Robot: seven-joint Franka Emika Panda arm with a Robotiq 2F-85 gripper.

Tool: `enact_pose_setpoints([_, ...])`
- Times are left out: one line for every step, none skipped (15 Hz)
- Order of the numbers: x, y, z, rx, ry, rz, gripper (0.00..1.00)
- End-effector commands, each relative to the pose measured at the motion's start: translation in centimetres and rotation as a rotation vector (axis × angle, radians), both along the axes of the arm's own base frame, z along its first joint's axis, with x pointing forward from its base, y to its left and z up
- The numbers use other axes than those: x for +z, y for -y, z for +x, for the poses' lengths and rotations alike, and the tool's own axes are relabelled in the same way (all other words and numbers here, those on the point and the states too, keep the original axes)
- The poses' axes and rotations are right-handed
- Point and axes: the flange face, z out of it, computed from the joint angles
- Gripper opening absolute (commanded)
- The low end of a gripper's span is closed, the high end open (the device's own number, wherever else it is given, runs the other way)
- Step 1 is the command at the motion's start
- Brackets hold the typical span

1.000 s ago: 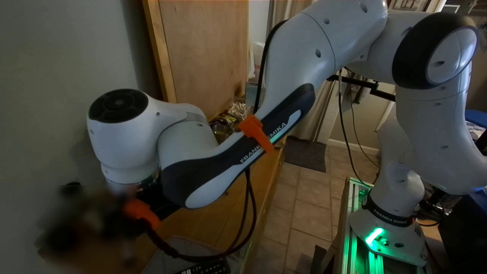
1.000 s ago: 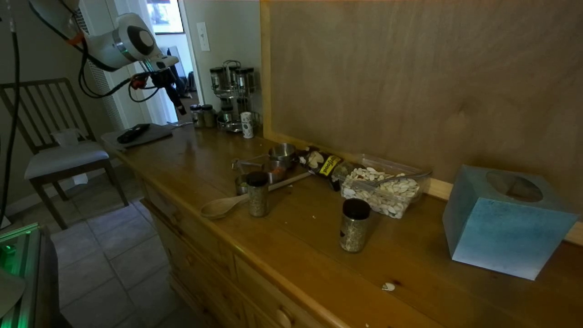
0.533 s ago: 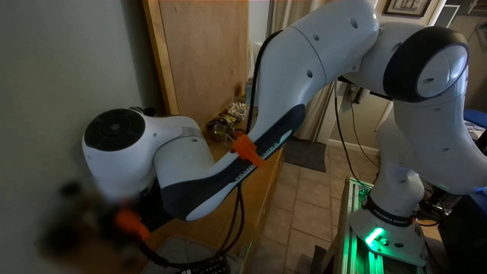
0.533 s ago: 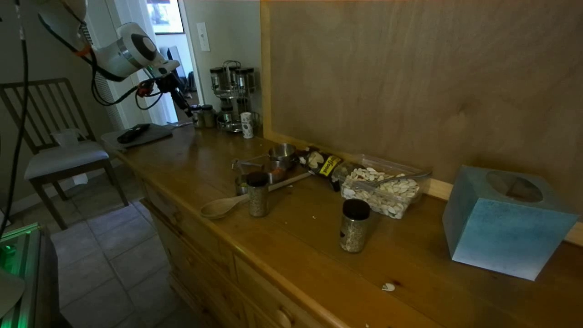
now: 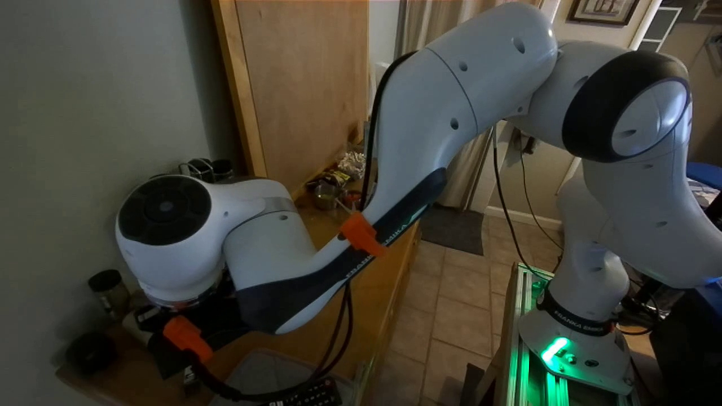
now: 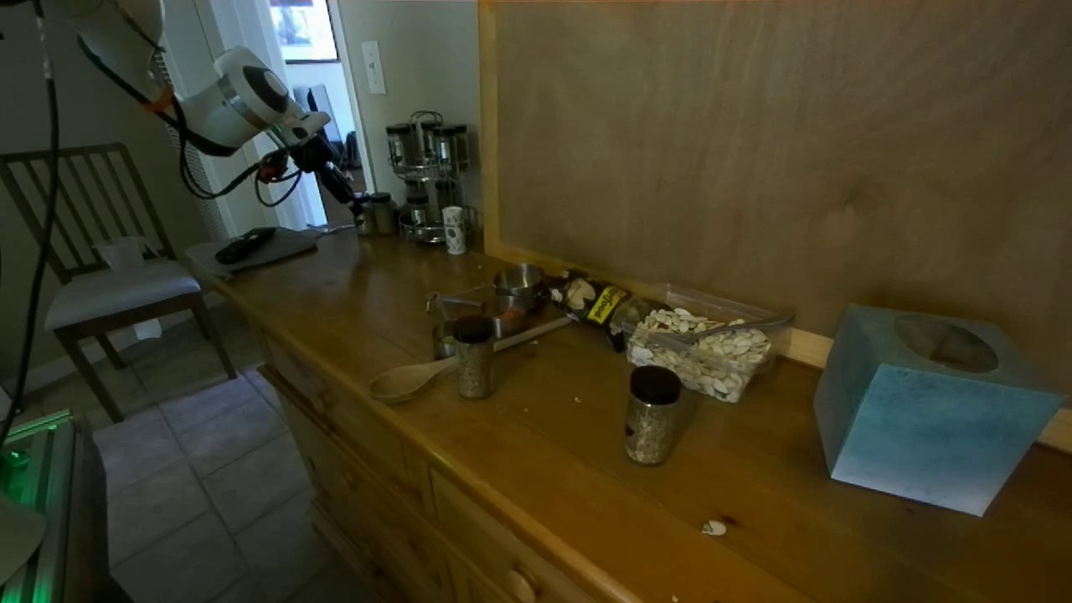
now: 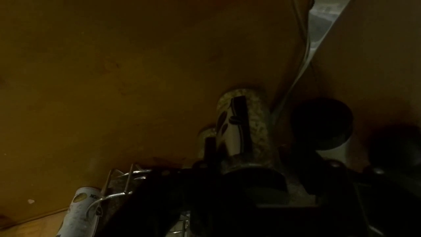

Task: Pick up one container on the left and put it at the bottom of the seasoning rack

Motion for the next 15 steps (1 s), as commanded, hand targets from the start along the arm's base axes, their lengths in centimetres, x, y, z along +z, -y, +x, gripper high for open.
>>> enact_pose_setpoints([-0.2,-0.7,0.4,-0.02,0.045,-0.004,0.3])
enact_pose_setpoints([-0.1,-0.8,0.4,-0.02,0.04,0.001,0.23])
enact_pose_setpoints([0.1,-0.8,0.2,-0.017,0.03,-0.001,0.23])
enact_pose_setpoints([0.4,-0.8,-0.1,-0.015,0.017,-0.006,0.23])
enact_pose_setpoints([1.0,-0.8,-0.4,-0.014,0.01,0.008,0.23])
enact_pose_setpoints([1.9,-0.8,-0.8,-0.012,-0.001,0.007,0.23])
enact_pose_setpoints([2.7,-0.8,-1.4,-0.008,-0.014,0.01,0.23])
enact_pose_setpoints([3.6,-0.7,-1.9,-0.019,-0.019,0.01,0.23])
enact_pose_setpoints([4.4,-0.6,-2.3,-0.027,-0.025,0.008,0.23])
enact_pose_setpoints([5.2,-0.3,-2.8,-0.042,-0.034,0.0,0.23])
enact_pose_setpoints([6.0,0.0,-3.3,-0.058,-0.046,-0.02,0.23])
enact_pose_setpoints([6.8,0.2,-3.9,-0.068,-0.066,-0.028,0.23])
enact_pose_setpoints([7.4,0.5,-4.5,-0.07,-0.103,-0.024,0.23])
enact_pose_setpoints([7.9,0.7,-5.0,-0.069,-0.129,-0.012,0.23])
enact_pose_setpoints([8.4,1.1,-5.6,-0.054,-0.149,0.009,0.23])
